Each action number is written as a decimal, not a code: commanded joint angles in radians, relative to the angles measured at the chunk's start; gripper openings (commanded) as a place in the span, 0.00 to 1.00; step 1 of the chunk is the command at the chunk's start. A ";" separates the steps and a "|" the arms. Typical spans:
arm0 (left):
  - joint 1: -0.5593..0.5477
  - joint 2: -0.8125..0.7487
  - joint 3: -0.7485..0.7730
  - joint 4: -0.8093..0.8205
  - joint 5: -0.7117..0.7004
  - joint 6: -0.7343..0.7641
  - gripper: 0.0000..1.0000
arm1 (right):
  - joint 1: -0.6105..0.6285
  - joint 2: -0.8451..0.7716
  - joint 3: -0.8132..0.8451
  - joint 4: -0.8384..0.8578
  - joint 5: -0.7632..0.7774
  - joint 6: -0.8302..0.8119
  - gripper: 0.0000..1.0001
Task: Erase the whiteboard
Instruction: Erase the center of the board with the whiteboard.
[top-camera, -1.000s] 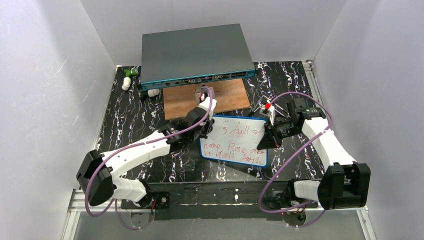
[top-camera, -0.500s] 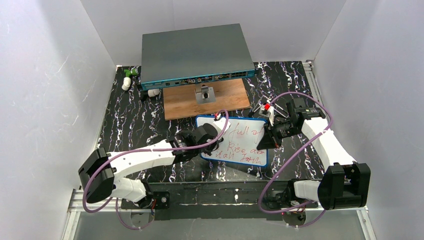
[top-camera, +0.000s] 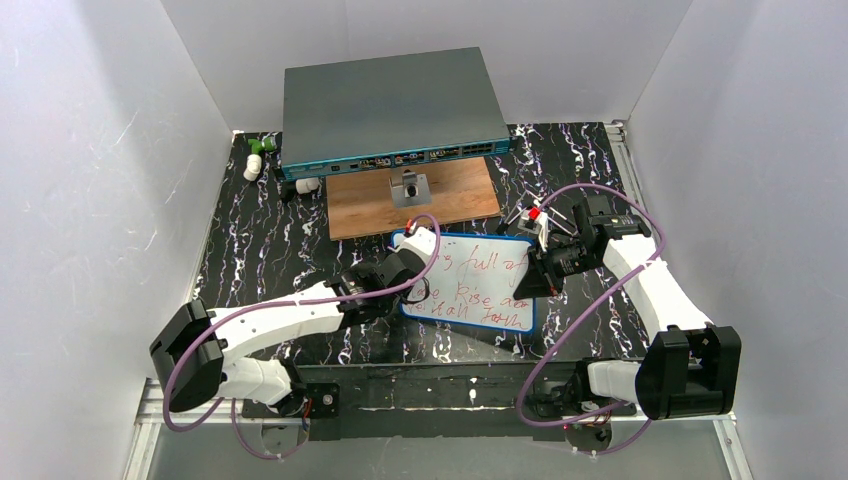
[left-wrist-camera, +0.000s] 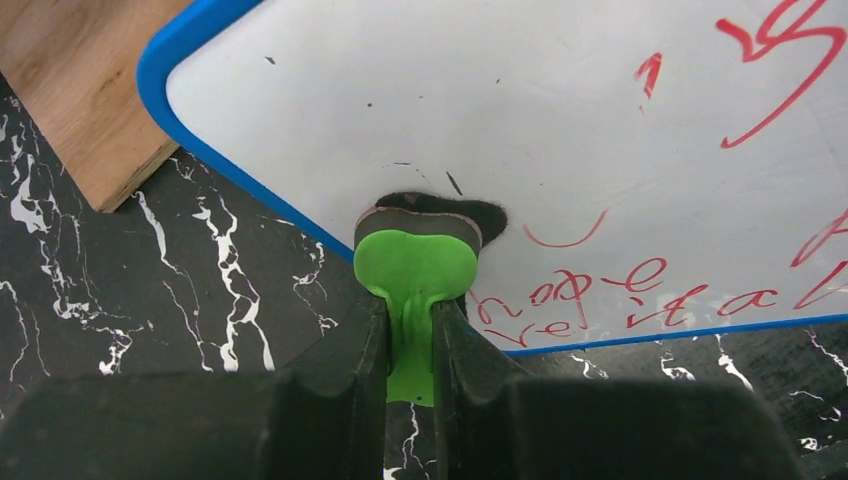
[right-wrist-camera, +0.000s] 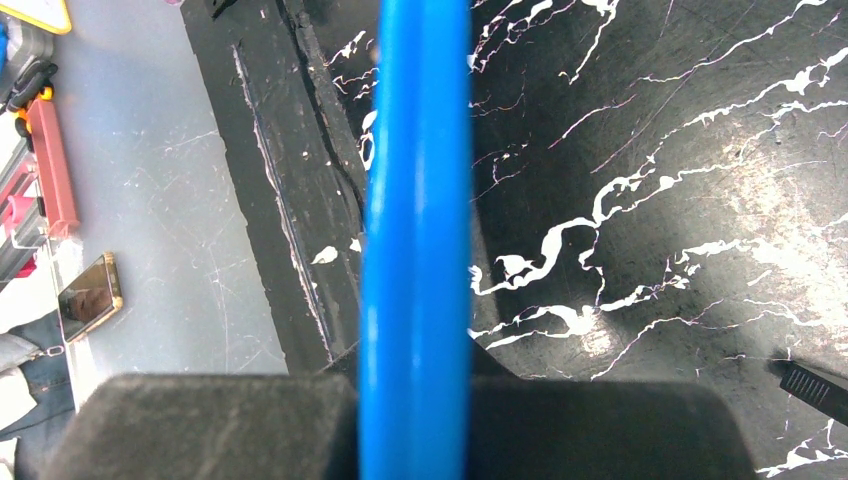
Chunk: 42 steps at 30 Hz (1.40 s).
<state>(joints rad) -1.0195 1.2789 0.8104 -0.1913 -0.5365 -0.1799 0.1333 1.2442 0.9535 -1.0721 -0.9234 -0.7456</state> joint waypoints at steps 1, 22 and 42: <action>0.007 -0.021 -0.013 0.042 0.097 0.006 0.00 | 0.022 -0.020 0.020 -0.042 -0.065 -0.052 0.01; 0.058 0.008 0.011 0.012 0.051 -0.062 0.00 | 0.022 -0.017 0.019 -0.042 -0.065 -0.053 0.01; -0.065 0.119 0.090 0.107 0.230 -0.051 0.00 | 0.022 -0.011 0.021 -0.042 -0.063 -0.052 0.01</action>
<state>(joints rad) -1.0824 1.3693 0.8570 -0.1223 -0.2878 -0.1974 0.1314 1.2442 0.9535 -1.0473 -0.9215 -0.7494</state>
